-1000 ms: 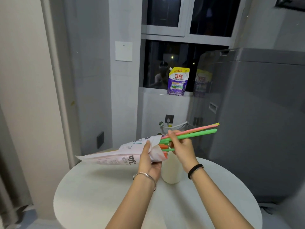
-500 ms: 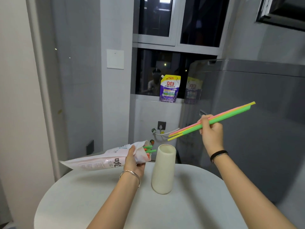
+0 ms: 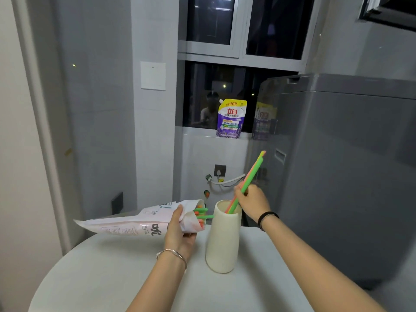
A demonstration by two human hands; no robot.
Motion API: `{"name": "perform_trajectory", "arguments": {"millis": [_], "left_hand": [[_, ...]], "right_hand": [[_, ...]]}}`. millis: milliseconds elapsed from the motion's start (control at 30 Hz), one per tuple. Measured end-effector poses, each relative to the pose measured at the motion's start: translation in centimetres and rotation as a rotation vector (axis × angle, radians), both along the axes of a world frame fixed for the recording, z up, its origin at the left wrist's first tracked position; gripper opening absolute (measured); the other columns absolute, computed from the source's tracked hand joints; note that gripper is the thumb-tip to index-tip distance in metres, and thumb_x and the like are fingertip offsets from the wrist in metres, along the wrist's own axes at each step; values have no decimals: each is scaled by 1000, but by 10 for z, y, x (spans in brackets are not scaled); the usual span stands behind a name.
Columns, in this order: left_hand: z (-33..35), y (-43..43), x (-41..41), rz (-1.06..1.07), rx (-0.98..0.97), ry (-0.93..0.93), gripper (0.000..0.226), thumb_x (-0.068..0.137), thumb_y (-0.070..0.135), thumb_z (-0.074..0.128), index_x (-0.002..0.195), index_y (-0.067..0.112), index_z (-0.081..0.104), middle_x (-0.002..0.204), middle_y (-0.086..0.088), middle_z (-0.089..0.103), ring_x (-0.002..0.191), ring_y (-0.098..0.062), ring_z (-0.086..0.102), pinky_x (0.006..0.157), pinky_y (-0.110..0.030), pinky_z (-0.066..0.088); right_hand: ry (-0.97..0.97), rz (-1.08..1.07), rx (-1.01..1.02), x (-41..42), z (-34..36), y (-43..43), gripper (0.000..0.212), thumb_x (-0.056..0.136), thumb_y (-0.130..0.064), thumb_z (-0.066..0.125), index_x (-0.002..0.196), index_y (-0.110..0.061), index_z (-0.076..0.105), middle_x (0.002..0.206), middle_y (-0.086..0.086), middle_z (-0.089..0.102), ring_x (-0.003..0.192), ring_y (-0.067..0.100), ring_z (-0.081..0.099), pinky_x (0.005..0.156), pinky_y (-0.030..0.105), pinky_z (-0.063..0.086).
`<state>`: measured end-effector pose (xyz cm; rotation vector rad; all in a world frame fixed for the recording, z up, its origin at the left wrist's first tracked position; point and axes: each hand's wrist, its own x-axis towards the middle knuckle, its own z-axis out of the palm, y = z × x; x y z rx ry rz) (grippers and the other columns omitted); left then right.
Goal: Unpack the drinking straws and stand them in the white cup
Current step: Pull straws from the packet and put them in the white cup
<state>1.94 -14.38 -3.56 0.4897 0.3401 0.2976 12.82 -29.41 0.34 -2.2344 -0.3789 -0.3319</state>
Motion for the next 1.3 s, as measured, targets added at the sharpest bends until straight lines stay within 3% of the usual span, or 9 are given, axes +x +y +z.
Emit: {"name": "perform_trajectory", "arguments": {"millis": [233,367,500,567,700,833,1100,1200,1300], "left_hand": [[-11,2,9,-21,17,-19,17,95,21,54,86,9,62,58,-4,74,48,-13,71,66,-31,53],[-12,1,8,-7,15,-22,12,95,20,54,87,13,61,59,-3,74,49,-13,71,54,-25,57],[-9,1,3,1,17,-27,13,96,20,54,89,12,61,59,-2,74,49,-12,71,48,-23,57],[-7,1,-2,17,26,-25,12,95,21,55,97,11,61,61,-2,75,50,-12,71,48,-23,57],[-1,-1,-12,64,36,2,33,95,25,57,122,8,57,84,-8,73,62,-15,70,50,-21,57],[8,-5,-26,105,24,14,46,93,25,59,133,4,53,109,-13,65,81,-19,64,72,-29,54],[21,-4,-52,171,-24,39,53,91,23,62,139,6,47,124,-15,62,92,-25,63,75,-32,52],[20,4,-57,159,-18,55,55,92,25,60,140,2,45,137,-20,56,120,-32,59,72,-32,55],[18,3,-60,156,-3,48,57,94,26,58,141,-1,42,139,-26,53,122,-35,57,59,-27,59]], "right_hand": [[138,74,143,16,-19,5,19,84,-9,61,70,-22,58,69,-3,59,73,18,56,69,28,46],[141,88,185,18,-22,4,8,83,-14,67,79,-18,60,71,-1,53,68,14,48,62,22,41],[-222,-44,240,-3,-12,9,24,82,-22,68,102,-14,60,96,-1,50,94,17,50,86,30,43],[-362,-4,359,-28,-7,18,13,86,-26,63,96,-20,58,92,-10,51,89,13,51,81,25,43],[-133,204,418,-74,-20,43,20,92,-38,52,88,-19,55,74,-5,56,64,0,50,60,11,39],[55,331,520,-102,-31,61,18,94,-29,52,90,-12,53,77,21,58,71,13,55,67,30,46],[53,333,529,-115,-22,55,11,94,-17,52,85,-11,51,75,-1,54,60,0,52,58,14,42],[69,228,707,-114,-16,41,14,94,-14,52,80,-15,51,65,-2,46,52,8,40,50,19,33],[179,186,894,-121,-9,39,14,90,-19,60,78,-16,52,57,-5,46,42,3,39,40,16,30]]}}
